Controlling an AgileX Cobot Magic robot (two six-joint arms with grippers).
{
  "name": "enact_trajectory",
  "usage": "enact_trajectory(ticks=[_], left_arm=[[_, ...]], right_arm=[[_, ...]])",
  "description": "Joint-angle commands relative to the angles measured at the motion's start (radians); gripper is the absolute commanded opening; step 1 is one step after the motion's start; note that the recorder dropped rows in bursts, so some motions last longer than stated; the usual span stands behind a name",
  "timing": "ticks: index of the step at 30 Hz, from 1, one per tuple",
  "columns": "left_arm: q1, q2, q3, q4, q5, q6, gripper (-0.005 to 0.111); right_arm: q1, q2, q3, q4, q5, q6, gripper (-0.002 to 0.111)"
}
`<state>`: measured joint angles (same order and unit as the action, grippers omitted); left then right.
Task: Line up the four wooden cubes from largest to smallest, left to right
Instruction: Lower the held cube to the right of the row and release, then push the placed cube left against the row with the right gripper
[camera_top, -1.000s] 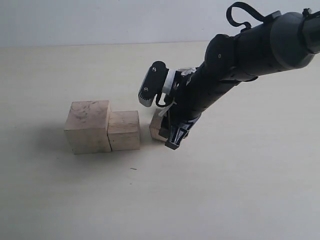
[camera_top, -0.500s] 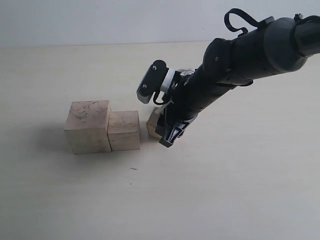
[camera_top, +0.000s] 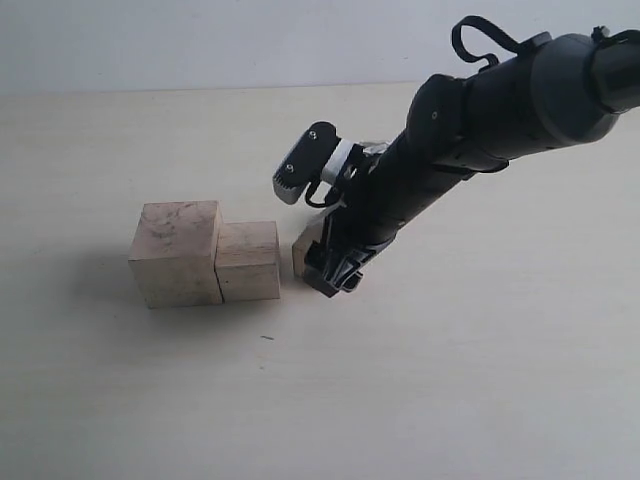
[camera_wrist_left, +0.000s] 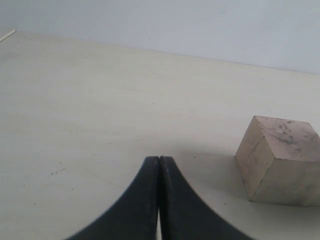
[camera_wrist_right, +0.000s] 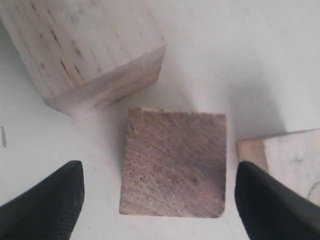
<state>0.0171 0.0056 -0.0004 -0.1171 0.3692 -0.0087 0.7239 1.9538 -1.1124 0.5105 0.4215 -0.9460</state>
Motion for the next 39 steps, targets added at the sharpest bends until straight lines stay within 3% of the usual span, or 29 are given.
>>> enact_trajectory(ticks=[1,9,16,19,25,33,39], left_arm=[[-0.006,-0.006,0.000,0.002,-0.009,0.003,0.000],[-0.006,-0.006,0.000,0.002,-0.009,0.003,0.000],[-0.006,-0.006,0.000,0.002,-0.009,0.003,0.000],[-0.006,-0.006,0.000,0.002,-0.009,0.003,0.000],[-0.006,-0.006,0.000,0.002,-0.009,0.003,0.000],[-0.006,-0.006,0.000,0.002,-0.009,0.003,0.000],[-0.006,-0.006,0.000,0.002,-0.009,0.003,0.000]], right_arm=[[-0.002,-0.051,-0.001,0.007,0.002,0.007,0.078],[-0.002,-0.133,-0.001,0.002,0.002,0.077,0.074],[-0.002,-0.154,-0.001,-0.256,0.024,0.431,0.035],[-0.002,-0.154,-0.001,-0.379,0.063,0.602,0.026],[-0.002,-0.133,-0.001,-0.529,0.088,0.872,0.025],[-0.002,-0.066,-0.001,-0.517,0.117,0.889,0.024],[-0.002,-0.010,-0.001,-0.517,0.032,0.889,0.024]])
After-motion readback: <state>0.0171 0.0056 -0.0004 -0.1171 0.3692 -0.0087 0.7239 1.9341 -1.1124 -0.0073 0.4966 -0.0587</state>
